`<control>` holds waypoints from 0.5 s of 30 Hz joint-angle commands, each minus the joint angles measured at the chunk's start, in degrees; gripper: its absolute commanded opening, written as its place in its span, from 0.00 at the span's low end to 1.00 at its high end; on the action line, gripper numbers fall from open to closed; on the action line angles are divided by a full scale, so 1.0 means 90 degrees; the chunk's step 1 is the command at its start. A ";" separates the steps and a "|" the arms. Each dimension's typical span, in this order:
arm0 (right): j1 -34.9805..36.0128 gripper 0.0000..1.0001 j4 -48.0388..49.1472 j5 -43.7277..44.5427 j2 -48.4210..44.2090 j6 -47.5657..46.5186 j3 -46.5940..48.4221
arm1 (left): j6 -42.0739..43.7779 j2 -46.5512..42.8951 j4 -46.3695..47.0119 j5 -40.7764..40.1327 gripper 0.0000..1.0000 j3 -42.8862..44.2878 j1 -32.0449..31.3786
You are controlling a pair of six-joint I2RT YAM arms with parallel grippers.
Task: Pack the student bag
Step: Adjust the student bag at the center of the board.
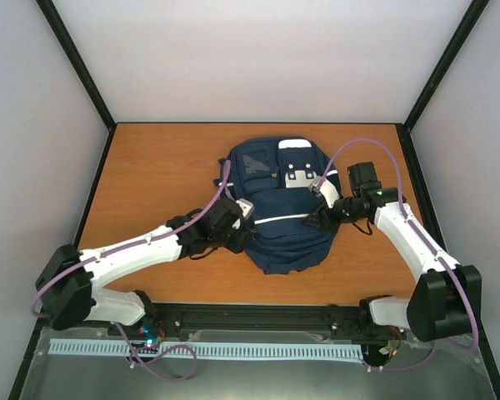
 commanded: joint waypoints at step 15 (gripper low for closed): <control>0.0018 0.58 0.0196 0.0063 0.0664 -0.0157 0.0091 | 0.0991 0.0970 0.0446 0.0037 0.32 0.0268 0.0154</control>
